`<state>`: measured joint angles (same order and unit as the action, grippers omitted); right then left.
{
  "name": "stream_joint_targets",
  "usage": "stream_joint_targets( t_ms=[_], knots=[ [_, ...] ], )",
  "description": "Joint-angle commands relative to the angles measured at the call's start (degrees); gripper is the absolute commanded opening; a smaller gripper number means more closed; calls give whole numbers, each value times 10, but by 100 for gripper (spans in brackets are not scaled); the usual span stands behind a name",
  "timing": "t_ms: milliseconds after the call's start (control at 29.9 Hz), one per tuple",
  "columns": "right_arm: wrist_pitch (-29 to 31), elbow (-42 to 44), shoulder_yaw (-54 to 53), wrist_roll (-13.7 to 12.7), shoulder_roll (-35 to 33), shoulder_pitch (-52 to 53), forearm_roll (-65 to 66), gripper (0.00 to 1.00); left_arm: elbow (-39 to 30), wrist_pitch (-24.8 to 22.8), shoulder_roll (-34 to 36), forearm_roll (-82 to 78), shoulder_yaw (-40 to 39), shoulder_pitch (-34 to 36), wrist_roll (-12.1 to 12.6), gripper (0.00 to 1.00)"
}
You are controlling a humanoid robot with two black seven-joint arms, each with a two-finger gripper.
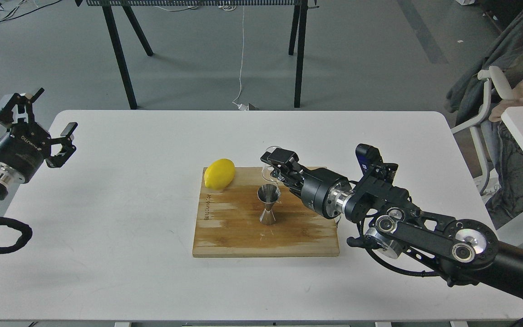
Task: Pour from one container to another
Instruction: 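Tilt the glass with the right gripper to pour liquid into the jigger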
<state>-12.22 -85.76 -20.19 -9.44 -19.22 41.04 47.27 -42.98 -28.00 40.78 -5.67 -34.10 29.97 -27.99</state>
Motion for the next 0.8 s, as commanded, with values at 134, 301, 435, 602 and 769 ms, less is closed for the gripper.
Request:
stream_joint_targets(
  t_ms=[134, 301, 435, 602, 769],
  knots=[
    [0, 1, 9, 2, -1, 11, 11, 38, 0, 0, 0, 0, 0, 0, 0, 98],
    [0, 2, 10, 2, -1, 15, 15, 38, 0, 0, 0, 0, 0, 0, 0, 98],
    [0, 2, 11, 2, -9, 19, 25, 38, 0, 0, 0, 0, 0, 0, 0, 98],
    [1, 2, 24, 4, -11, 26, 26, 38, 0, 0, 0, 0, 0, 0, 0, 98],
    [5, 4, 45, 9, -11, 41, 25, 38, 0, 0, 1, 0, 0, 0, 0, 98]
  ],
)
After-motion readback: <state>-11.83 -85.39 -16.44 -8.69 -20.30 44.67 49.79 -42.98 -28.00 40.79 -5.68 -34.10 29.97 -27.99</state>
